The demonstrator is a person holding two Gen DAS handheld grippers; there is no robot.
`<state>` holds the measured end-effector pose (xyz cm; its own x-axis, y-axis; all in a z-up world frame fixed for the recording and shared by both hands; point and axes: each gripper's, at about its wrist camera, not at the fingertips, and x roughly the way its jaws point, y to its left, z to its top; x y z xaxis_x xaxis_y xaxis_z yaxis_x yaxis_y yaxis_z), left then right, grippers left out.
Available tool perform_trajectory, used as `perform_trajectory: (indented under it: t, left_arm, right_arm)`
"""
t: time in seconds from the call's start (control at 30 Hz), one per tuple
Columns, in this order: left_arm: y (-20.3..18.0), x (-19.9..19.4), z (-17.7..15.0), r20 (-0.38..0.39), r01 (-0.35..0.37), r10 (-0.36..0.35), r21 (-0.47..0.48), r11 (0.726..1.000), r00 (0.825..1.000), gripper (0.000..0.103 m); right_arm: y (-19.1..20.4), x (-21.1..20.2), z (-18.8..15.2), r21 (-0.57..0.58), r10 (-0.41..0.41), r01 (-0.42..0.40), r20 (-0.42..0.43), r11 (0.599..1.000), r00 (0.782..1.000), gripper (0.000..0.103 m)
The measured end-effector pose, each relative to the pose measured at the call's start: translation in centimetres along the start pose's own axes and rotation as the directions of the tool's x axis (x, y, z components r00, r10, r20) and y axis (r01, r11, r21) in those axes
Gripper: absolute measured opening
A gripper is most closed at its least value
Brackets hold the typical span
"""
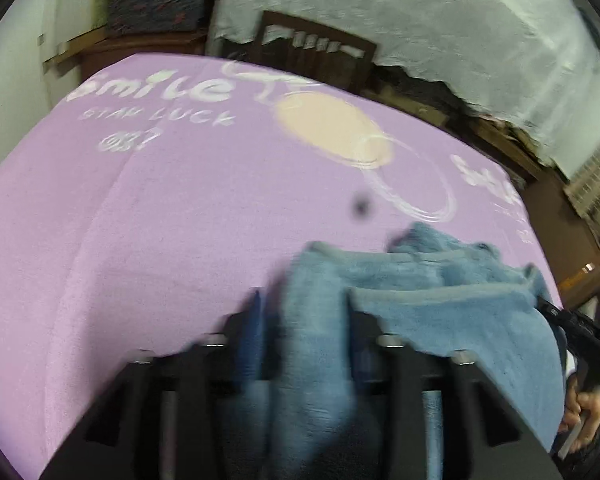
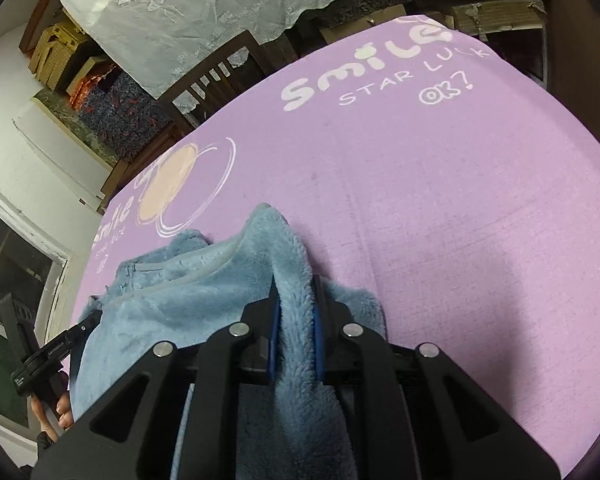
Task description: Fold large clothes
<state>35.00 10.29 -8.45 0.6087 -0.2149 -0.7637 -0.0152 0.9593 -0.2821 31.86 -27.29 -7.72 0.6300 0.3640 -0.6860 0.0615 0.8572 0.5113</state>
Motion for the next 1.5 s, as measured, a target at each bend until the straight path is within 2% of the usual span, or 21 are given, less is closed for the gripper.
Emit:
perform_trajectory:
  t: [0.1, 0.13, 0.2, 0.3, 0.37, 0.43, 0.5, 0.57, 0.67, 0.73, 0.77, 0.8, 0.83, 0.93, 1.07, 1.2, 1.23, 1.33, 1.4, 1.43, 1.5]
  left_arm:
    - [1.6, -0.9, 0.2, -0.007, 0.021, -0.022, -0.085, 0.996, 1.0, 0.067]
    - [1.7, -1.6, 0.3, 0.006, 0.024, -0.023, -0.1, 0.995, 1.0, 0.067]
    - [1.4, -4.3, 0.5, 0.065, 0.025, -0.019, -0.088, 0.996, 0.998, 0.066]
    - [-0.9, -7.8, 0.4, 0.132, 0.062, -0.058, -0.026, 0.998, 0.99, 0.066]
    - [-3.6, -9.2, -0.2, 0.134, 0.119, -0.124, 0.042, 0.992, 0.983, 0.066]
    - [-6.2, -9.3, -1.3, 0.095, 0.187, -0.197, 0.104, 0.977, 0.976, 0.067]
    - [-8.2, -8.5, -2.7, 0.043, 0.224, -0.232, 0.148, 0.963, 0.972, 0.067]
    - [-9.3, -6.9, -4.3, 0.005, 0.201, -0.205, 0.179, 0.963, 0.979, 0.067]
    - [-8.1, -3.8, -6.1, -0.048, 0.145, -0.139, 0.179, 0.973, 0.989, 0.065]
    - [-7.6, -4.0, -6.6, -0.012, 0.142, -0.144, 0.227, 0.963, 0.99, 0.061]
    - [-7.5, -4.0, -6.8, -0.007, 0.133, -0.135, 0.248, 0.96, 0.991, 0.056]
    - [-7.3, -4.0, -6.9, -0.005, 0.136, -0.139, 0.245, 0.96, 0.99, 0.056]
    - [-7.0, -4.0, -6.9, -0.006, 0.141, -0.143, 0.24, 0.961, 0.99, 0.055]
    - [-6.6, -3.9, -7.0, -0.005, 0.143, -0.145, 0.231, 0.962, 0.989, 0.052]
    - [-6.1, -4.4, -6.8, -0.015, 0.144, -0.144, 0.2, 0.969, 0.989, 0.049]
    - [-6.5, -7.0, -7.2, -0.005, 0.11, -0.11, 0.174, 0.979, 0.994, 0.049]
    - [-6.7, -7.5, -7.4, 0.002, 0.104, -0.106, 0.18, 0.978, 0.994, 0.051]
    - [-8.3, -9.7, -7.6, 0.043, 0.095, -0.108, 0.235, 0.967, 0.993, 0.057]
    - [-9.4, -10.3, -7.5, 0.065, 0.089, -0.109, 0.253, 0.963, 0.992, 0.061]
    - [-9.9, -10.3, -7.3, 0.07, 0.096, -0.117, 0.255, 0.962, 0.991, 0.064]
    - [-10.4, -9.6, -7.1, 0.064, 0.1, -0.12, 0.248, 0.963, 0.991, 0.065]
  right_arm:
    - [-1.0, -0.1, 0.3, 0.066, 0.063, -0.062, -0.013, 0.996, 0.998, 0.018]
    - [-1.9, -0.3, 0.4, 0.116, 0.102, -0.099, -0.015, 0.988, 0.995, 0.02]
    - [-3.0, -1.6, 0.6, 0.182, 0.105, -0.106, 0.02, 0.978, 0.994, 0.028]
    - [-2.1, -5.1, 1.1, 0.137, 0.056, -0.071, 0.116, 0.988, 0.992, 0.031]
    - [0.4, -6.9, 0.8, 0.061, 0.094, -0.104, 0.143, 0.993, 0.985, 0.031]
    - [3.8, -7.2, -0.1, -0.026, 0.171, -0.169, 0.104, 0.985, 0.98, 0.031]
    - [7.0, -6.6, -1.4, -0.101, 0.242, -0.238, 0.032, 0.966, 0.97, 0.031]
    - [10.0, -4.9, -3.5, -0.153, 0.295, -0.302, -0.071, 0.941, 0.953, 0.031]
    - [10.8, -2.4, -5.4, -0.153, 0.278, -0.301, -0.154, 0.941, 0.948, 0.031]
    - [9.3, -0.9, -6.2, -0.11, 0.259, -0.284, -0.198, 0.953, 0.945, 0.026]
    - [8.4, -0.6, -6.3, -0.093, 0.264, -0.287, -0.204, 0.953, 0.943, 0.017]
    - [7.5, -0.5, -6.3, -0.079, 0.268, -0.289, -0.205, 0.954, 0.941, 0.002]
    - [6.2, -0.7, -6.2, -0.056, 0.268, -0.284, -0.202, 0.957, 0.942, 0.0]
    - [2.8, -1.5, -6.1, 0.06, 0.343, -0.338, -0.19, 0.939, 0.92, 0.0]
    - [0.1, -4.2, -6.3, 0.053, 0.271, -0.267, -0.124, 0.962, 0.954, 0.0]
    - [-4.0, -6.3, -7.0, 0.178, 0.283, -0.268, -0.067, 0.947, 0.957, 0.0]
    - [-4.4, -7.3, -7.3, 0.192, 0.262, -0.25, -0.041, 0.949, 0.964, 0.0]
    - [-4.3, -10.3, -8.1, 0.188, 0.185, -0.189, 0.037, 0.964, 0.982, 0.012]
    - [-3.7, -12.3, -9.1, 0.2, 0.139, -0.154, 0.088, 0.968, 0.986, 0.056]
    - [-3.3, -12.9, -9.7, 0.203, 0.131, -0.149, 0.101, 0.968, 0.986, 0.062]
    - [-2.3, -13.3, -11.0, 0.207, 0.145, -0.162, 0.094, 0.965, 0.985, 0.063]
